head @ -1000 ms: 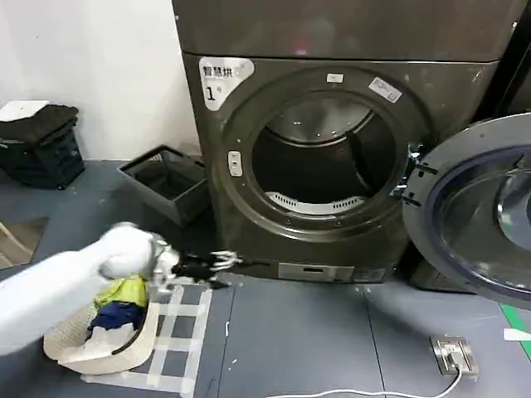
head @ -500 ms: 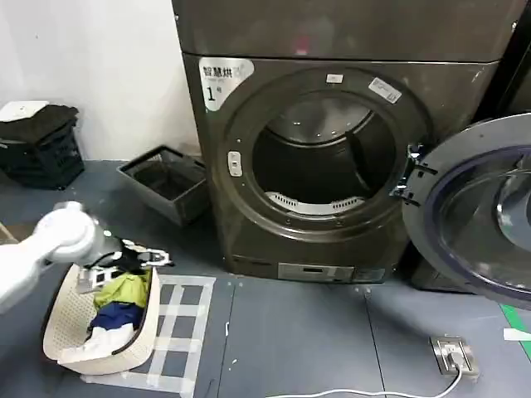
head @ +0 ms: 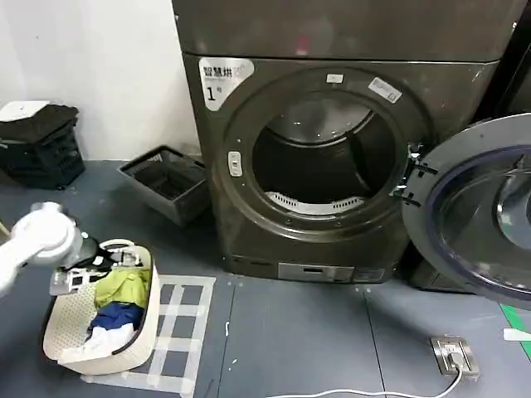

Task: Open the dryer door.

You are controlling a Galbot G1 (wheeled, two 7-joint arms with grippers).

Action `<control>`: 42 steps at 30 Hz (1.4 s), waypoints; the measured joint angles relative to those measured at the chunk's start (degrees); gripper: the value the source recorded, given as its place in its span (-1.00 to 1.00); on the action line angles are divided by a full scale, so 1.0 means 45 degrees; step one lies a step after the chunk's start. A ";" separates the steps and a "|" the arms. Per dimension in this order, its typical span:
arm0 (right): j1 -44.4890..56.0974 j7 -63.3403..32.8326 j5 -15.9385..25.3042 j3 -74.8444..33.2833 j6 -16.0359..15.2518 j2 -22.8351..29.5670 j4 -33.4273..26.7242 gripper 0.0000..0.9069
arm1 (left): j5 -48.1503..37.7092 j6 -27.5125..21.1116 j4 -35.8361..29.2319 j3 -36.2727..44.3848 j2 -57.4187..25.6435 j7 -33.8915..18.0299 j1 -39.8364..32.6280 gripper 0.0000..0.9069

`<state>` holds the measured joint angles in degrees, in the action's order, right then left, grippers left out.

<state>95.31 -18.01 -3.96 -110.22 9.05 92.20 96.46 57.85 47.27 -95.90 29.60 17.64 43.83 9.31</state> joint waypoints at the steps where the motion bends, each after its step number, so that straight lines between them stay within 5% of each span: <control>1: 0.0009 0.0038 -0.0039 -0.0002 -0.0004 0.0000 0.0024 1.00 | 0.0024 -0.0001 -0.0020 -0.0003 -0.0027 0.0016 0.0023 1.00; 21: 0.0091 0.0398 -0.0211 0.0232 0.0483 0.0000 0.0017 1.00 | 0.1618 -0.0013 -0.0277 -0.1486 -0.0736 -0.0285 0.1349 1.00; 32: 0.0068 0.0540 -0.0200 0.0416 0.0744 0.0000 0.0100 1.00 | 0.2144 -0.0018 -0.0299 -0.5094 -0.1629 -0.0490 0.5304 1.00; 42: 0.0129 0.0562 -0.0177 0.0518 0.0822 0.0000 0.0288 1.00 | -0.0209 -0.0021 -0.0342 -0.7197 -0.2457 -0.0339 0.8487 1.00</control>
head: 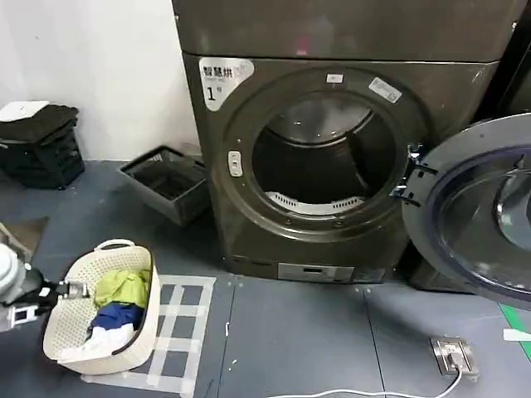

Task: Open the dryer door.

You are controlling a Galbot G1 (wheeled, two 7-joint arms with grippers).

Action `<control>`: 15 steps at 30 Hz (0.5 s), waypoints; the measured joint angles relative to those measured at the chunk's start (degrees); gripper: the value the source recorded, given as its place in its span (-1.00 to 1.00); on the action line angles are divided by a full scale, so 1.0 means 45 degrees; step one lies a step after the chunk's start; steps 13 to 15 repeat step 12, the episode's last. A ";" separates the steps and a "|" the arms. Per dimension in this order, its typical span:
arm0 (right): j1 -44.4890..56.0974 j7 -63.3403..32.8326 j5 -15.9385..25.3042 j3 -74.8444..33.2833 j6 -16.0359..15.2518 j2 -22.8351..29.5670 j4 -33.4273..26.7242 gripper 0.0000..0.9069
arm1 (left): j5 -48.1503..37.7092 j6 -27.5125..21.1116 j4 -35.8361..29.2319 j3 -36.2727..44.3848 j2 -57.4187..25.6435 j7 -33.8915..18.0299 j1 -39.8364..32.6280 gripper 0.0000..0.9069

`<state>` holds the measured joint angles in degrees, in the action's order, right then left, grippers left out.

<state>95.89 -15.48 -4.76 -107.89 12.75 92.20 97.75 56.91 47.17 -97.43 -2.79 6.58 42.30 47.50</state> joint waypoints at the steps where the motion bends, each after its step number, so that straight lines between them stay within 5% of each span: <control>1: 0.0019 0.0000 0.0002 0.0009 0.0022 0.0001 -0.0002 1.00 | -0.0352 0.0001 -0.0046 -0.0079 -0.0055 0.0041 0.0264 1.00; 15: 0.0096 -0.0006 -0.0006 -0.0014 0.0091 0.0000 -0.0031 1.00 | -0.0710 0.0002 -0.0230 -0.0385 -0.0125 0.0188 0.1027 1.00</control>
